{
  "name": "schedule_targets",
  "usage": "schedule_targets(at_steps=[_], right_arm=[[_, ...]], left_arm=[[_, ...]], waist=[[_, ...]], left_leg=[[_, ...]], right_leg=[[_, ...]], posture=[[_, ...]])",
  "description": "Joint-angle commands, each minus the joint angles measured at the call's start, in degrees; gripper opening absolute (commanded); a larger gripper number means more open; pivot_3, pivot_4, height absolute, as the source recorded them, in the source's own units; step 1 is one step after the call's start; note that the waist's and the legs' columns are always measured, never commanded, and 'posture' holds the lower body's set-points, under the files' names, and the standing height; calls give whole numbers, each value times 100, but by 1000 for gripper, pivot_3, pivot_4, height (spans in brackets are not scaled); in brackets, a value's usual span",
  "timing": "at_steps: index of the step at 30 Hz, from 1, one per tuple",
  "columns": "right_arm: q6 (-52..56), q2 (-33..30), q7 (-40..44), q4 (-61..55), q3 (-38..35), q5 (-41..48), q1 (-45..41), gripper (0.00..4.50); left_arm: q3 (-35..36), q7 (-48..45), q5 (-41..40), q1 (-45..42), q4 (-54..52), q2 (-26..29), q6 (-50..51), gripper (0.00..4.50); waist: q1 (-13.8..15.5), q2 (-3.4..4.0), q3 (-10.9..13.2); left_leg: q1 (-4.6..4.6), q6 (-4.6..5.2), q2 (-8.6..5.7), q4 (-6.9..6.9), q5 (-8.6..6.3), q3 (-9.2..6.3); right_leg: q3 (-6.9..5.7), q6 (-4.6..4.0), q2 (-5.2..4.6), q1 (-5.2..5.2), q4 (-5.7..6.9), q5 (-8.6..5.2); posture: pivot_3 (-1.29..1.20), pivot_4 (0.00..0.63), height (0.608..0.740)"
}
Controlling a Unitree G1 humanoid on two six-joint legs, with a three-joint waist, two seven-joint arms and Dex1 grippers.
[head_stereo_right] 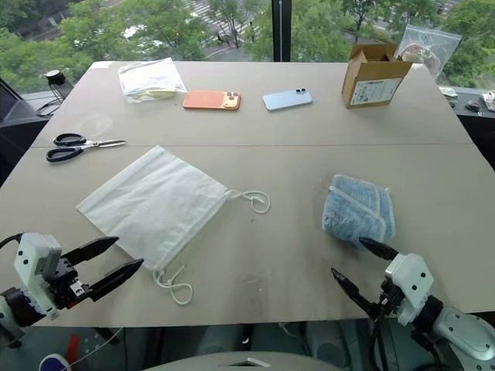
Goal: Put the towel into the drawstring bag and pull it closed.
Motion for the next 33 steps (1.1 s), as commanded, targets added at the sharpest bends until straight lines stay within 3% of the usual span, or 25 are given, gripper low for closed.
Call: schedule_targets(at_steps=[1,3,7,14,21,33], right_arm=[[-305,-128,252,-187,94,102,-168,4500],[-333,-318,558,-438,367,274,-437,4500],[-237,-599,818,-667,648,433,-629,4500],[-155,-836,805,-723,825,397,-863,4500],[59,-1042,693,-678,682,404,-1060,4500],[571,-1193,471,-869,572,719,-1385,4500]], left_arm=[[-105,234,302,-41,-301,-56,-282,4459],[-619,774,792,-245,-868,-224,-463,4459],[-1609,2016,2632,-494,-1458,-334,-742,4459],[-2946,3236,4616,-768,-1555,-663,-1086,4459],[-3907,3765,5564,-1082,-788,-966,-1612,4459],[-3883,4631,6257,-1351,-82,-1315,-2252,4459]], waist=[[-1,0,0],[-6,-1,1],[20,-28,-13],[21,-31,-15],[35,-30,-14],[39,-28,-15]], left_leg=[[1,0,0,1,0,2],[10,2,1,5,-1,16],[20,5,2,31,0,18],[24,5,-7,28,-2,21],[25,6,-7,28,-3,22],[27,6,-6,30,-3,22]], right_leg=[[1,1,0,0,1,0],[9,5,-2,1,5,0],[15,10,1,14,18,2],[15,10,6,19,21,3],[15,10,7,19,23,3],[16,23,12,19,28,11]], posture=[[0,150,740],[0,150,740],[0,150,740],[0,150,740],[0,150,740],[0,150,740]])
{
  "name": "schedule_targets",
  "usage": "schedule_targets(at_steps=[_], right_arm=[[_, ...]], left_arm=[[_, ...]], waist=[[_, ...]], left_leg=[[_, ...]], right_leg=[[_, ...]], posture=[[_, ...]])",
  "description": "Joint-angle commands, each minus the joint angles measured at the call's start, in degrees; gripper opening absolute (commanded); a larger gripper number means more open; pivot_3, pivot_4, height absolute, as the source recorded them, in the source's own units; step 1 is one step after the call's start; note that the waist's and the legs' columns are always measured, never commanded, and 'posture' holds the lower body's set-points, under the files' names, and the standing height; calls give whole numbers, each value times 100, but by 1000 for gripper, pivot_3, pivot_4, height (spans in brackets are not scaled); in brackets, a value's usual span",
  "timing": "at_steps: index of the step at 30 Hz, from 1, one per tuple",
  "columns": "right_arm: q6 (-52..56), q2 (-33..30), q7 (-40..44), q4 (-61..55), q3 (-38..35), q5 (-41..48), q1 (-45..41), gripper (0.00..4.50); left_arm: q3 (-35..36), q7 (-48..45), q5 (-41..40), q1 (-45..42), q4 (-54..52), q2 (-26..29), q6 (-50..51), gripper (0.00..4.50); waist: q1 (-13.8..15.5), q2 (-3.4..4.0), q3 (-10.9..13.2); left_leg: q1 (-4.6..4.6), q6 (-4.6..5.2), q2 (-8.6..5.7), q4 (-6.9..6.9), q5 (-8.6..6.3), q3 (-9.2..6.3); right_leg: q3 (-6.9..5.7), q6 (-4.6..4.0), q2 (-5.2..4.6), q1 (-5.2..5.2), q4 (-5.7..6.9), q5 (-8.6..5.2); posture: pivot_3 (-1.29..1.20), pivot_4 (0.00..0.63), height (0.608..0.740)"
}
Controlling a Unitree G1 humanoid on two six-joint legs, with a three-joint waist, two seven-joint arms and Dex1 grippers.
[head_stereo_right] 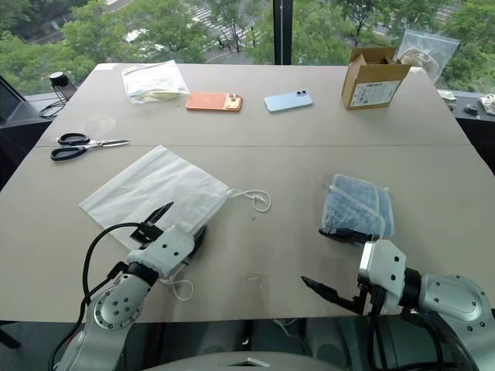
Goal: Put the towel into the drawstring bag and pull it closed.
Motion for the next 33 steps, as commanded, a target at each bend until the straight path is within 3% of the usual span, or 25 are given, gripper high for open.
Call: schedule_targets(at_steps=[1,15,27,29,33], right_arm=[[105,-12,-120,-293,-103,132,-67,4500],[238,-23,-244,-348,-67,53,-105,4500],[204,28,-309,-303,57,-69,-196,4500],[196,72,-361,-316,88,-110,-184,4500],[419,214,-532,-372,138,83,-210,4500]], left_arm=[[33,335,235,-40,187,-54,-281,4459],[405,1111,655,-13,381,-350,-395,4459],[270,769,1599,-862,174,-958,1601,4459],[304,662,1515,-1082,296,-949,1773,3935],[540,162,602,-1520,612,-779,1565,2318]], waist=[[0,0,0],[0,-1,0],[-2,-3,-2],[-2,-3,-3],[-5,-3,-3]], left_leg=[[0,0,0,0,0,-1],[0,0,0,1,0,1],[-1,0,-5,5,0,-5],[-1,0,-5,6,0,-9],[-3,0,-4,8,0,-9]], right_leg=[[-1,0,0,0,1,0],[0,8,1,0,1,5],[-3,10,7,1,5,6],[-4,10,11,1,7,7],[-2,10,11,1,7,8]], posture=[[0,150,740],[0,150,740],[0,150,740],[0,150,740],[0,150,740]])
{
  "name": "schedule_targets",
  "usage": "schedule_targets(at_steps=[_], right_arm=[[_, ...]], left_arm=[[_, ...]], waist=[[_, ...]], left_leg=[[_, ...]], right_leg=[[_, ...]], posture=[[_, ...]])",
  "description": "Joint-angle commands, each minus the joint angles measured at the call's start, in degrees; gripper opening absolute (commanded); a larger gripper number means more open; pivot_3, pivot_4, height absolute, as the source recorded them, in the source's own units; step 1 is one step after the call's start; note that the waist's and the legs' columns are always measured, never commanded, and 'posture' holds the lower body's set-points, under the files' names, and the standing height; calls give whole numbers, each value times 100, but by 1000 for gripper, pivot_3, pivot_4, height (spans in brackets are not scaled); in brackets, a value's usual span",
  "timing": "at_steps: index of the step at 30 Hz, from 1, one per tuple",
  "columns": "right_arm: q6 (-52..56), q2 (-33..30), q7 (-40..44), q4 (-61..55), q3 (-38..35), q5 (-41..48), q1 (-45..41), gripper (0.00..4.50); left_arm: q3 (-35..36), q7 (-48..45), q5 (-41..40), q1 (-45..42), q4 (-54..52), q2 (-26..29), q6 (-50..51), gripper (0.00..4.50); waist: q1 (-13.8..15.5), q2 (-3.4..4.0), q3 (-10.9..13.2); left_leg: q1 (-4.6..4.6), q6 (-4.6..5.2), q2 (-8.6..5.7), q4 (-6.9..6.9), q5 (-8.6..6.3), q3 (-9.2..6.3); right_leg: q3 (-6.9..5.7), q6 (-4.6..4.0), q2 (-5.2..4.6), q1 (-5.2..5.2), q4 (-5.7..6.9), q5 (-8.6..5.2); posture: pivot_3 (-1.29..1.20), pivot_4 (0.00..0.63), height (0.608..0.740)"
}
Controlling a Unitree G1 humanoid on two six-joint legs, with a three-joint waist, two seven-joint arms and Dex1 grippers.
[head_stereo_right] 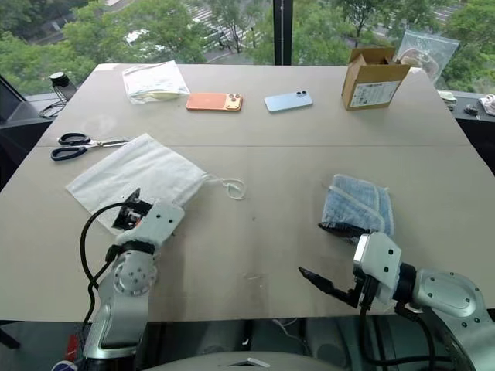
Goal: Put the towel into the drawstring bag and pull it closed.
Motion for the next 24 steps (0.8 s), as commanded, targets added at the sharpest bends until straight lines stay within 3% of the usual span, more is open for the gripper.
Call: schedule_targets(at_steps=[1,4,5,6,10,11,14,19,24], right_arm=[[178,171,-239,-240,4,246,-74,4500],[386,377,-619,-72,-82,217,-302,4500],[307,487,-831,-1,-142,18,-388,4500],[310,580,-1056,32,-195,-150,-444,4500],[1297,803,-2170,-184,-357,-565,-635,4500],[1840,657,-2080,-176,-449,-153,-678,4500],[2527,675,-2419,-60,-923,-14,-757,4500],[3463,852,-2890,445,-1562,380,-1351,4500],[4393,988,-3097,1466,-1483,609,-2133,4500]], left_arm=[[388,-665,-935,-377,183,197,19,1755],[971,-1991,-2371,-1118,554,479,1009,830],[1209,-2488,-3006,-1396,611,571,1436,174],[1473,-2929,-3664,-1667,655,645,1967,81],[2042,-4218,-5426,-2620,951,1315,4756,81],[2207,-4391,-5859,-2861,1007,1416,5405,81],[2363,-4547,-6525,-3173,989,1619,6336,81],[1998,-4179,-6783,-3079,664,1599,6397,81],[1907,-3656,-6965,-3055,303,1231,6495,81]], waist=[[3,0,0],[-6,2,1],[-14,2,2],[-23,2,2],[-42,3,5],[-45,3,6],[-49,4,6],[-89,10,9],[-47,10,10]], left_leg=[[-1,0,1,0,0,-1],[-2,0,2,6,0,-6],[-2,0,3,10,0,-10],[-8,0,7,21,0,-22],[-14,0,4,29,0,-28],[-18,-1,5,31,0,-31],[-22,-1,5,35,0,-38],[-14,0,8,33,0,-32],[-13,0,8,34,0,-28]], right_leg=[[-1,0,-1,0,0,0],[-7,-6,2,0,4,3],[-10,-4,7,0,9,2],[-20,-5,14,0,12,2],[-21,-5,13,5,12,3],[-22,-4,16,3,12,3],[-29,-5,16,4,12,3],[-14,-15,21,4,14,8],[-10,-29,21,4,15,17]], posture=[[0,150,740],[0,150,740],[0,150,740],[0,150,740],[0,150,740],[0,150,740],[0,150,740],[0,150,740],[0,150,740]])
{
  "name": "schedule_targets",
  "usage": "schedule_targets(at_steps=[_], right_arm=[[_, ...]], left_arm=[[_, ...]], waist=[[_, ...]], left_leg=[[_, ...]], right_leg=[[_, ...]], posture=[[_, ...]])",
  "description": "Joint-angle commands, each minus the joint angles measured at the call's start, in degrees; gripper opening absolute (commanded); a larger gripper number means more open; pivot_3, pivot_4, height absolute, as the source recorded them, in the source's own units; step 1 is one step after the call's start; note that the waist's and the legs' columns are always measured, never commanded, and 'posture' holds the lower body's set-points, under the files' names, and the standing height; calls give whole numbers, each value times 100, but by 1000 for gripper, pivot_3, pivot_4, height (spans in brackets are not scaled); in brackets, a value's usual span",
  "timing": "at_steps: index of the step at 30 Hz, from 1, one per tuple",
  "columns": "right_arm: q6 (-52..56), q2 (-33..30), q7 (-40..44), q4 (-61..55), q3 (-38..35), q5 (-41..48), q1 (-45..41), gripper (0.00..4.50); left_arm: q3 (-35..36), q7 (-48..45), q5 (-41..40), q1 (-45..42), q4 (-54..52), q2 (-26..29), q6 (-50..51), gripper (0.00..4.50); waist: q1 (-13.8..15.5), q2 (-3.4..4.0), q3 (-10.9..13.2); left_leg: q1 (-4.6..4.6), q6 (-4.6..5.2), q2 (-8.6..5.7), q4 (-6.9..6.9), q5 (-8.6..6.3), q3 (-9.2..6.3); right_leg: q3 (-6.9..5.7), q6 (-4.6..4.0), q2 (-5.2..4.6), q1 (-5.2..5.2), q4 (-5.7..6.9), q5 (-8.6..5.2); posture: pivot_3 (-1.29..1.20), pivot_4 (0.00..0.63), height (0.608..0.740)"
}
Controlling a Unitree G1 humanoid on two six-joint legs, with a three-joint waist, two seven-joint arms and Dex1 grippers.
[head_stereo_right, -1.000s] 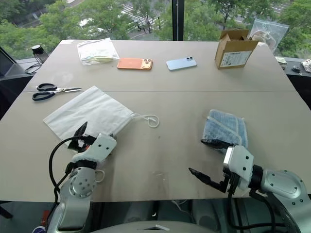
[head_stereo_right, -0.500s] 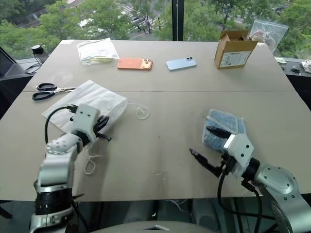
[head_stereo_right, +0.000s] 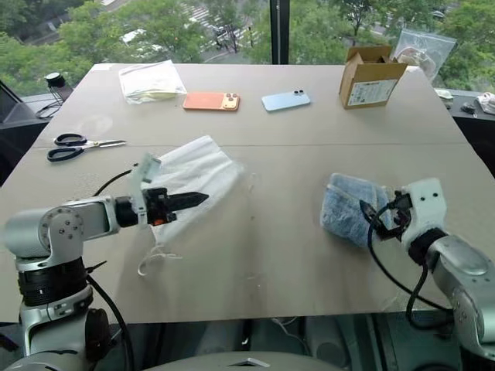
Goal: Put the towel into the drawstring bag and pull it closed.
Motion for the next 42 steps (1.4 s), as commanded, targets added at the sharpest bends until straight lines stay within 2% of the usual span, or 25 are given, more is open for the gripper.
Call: schedule_targets(at_steps=[1,4,7,10,12,14,18,20,21,25,29,33,36,38,42], right_arm=[[487,58,-30,489,85,163,-363,4500],[1043,333,186,937,285,589,-762,4500],[1187,358,440,1305,745,529,-861,4500],[323,-86,1101,1538,2076,-244,-601,4500],[-590,-250,1310,1705,2699,-895,-556,3965],[-1370,-243,1518,1800,2949,-1247,-526,3193],[-2076,90,1722,1703,2802,-1258,-472,1387],[-2479,180,1839,1492,2707,-1260,-414,271],[-2594,243,1926,1339,2627,-1141,-392,20],[-2684,475,2371,329,2351,-285,-441,20],[-2544,438,2522,-100,2618,-200,-867,20],[-3013,790,2634,1033,3467,-1008,-1807,20],[-3165,938,2565,2178,4039,-1742,-2331,20],[-2892,1093,2392,2956,4253,-2054,-2622,20],[-2772,1155,2474,3567,4468,-2390,-2842,20]], left_arm=[[-2,262,-199,5,-391,-62,20,81],[-51,439,-262,58,-470,-71,-7,81],[-85,598,-330,66,-512,-87,-38,81],[-164,828,-345,25,-594,-160,-29,81],[-285,941,-324,36,-663,-142,-106,0],[-410,1054,-282,42,-709,-107,-191,0],[-619,1260,-185,1,-751,-42,-466,0],[-805,1336,-117,-44,-709,10,-651,0],[-892,1360,-85,-67,-657,31,-735,0],[-1227,1364,40,-200,-333,-10,-1235,0],[-1570,1260,41,-310,-81,-36,-1518,0],[-2004,837,-67,-242,-261,71,-1882,0],[-2043,535,-234,-163,-414,88,-2154,0],[-1990,467,-325,-116,-550,102,-2216,0],[-1762,624,-436,-42,-719,45,-2246,0]], waist=[[1,1,0],[-26,2,1],[-81,-14,-9],[-175,-49,-30],[-193,-100,-61],[-208,-111,-70],[-296,-120,-75],[-311,-114,-70],[-310,-108,-67],[-254,-39,-23],[-145,-20,-10],[-131,-22,-8],[-130,-21,-7],[-130,-20,-7],[-124,-22,-8]], left_leg=[[-1,0,0,0,0,-1],[-1,0,0,-2,0,3],[3,0,2,-3,0,8],[17,0,5,-4,0,11],[56,0,10,-25,0,23],[113,0,20,-60,-1,35],[127,-1,41,-64,-1,39],[133,-1,50,-64,-1,51],[135,-1,52,-64,-1,55],[92,-1,50,-64,-1,57],[70,-1,29,-63,-1,58],[62,-2,16,-63,-1,57],[57,-2,15,-64,-1,54],[45,-2,15,-64,-1,55],[-1,-3,15,-57,0,53]], right_leg=[[0,0,0,-1,0,0],[4,-1,1,-2,0,0],[12,-1,5,-3,0,1],[14,0,9,6,0,0],[26,20,16,29,-4,-14],[40,19,26,66,-13,-18],[44,12,45,74,-13,-14],[56,7,52,73,-11,-10],[59,6,56,72,-11,-9],[63,7,57,26,-4,-7],[64,9,36,13,-12,-6],[60,8,20,9,-18,-5],[57,-13,20,3,-18,6],[57,-15,20,-9,-16,7],[58,-16,19,-51,-8,9]], posture=[[0,150,740],[0,150,740],[0,150,740],[0,150,740],[0,150,740],[0,150,740],[0,150,740],[0,150,740],[0,150,740],[0,150,740],[0,150,740],[0,150,740],[0,150,740],[0,150,740],[0,150,740]])
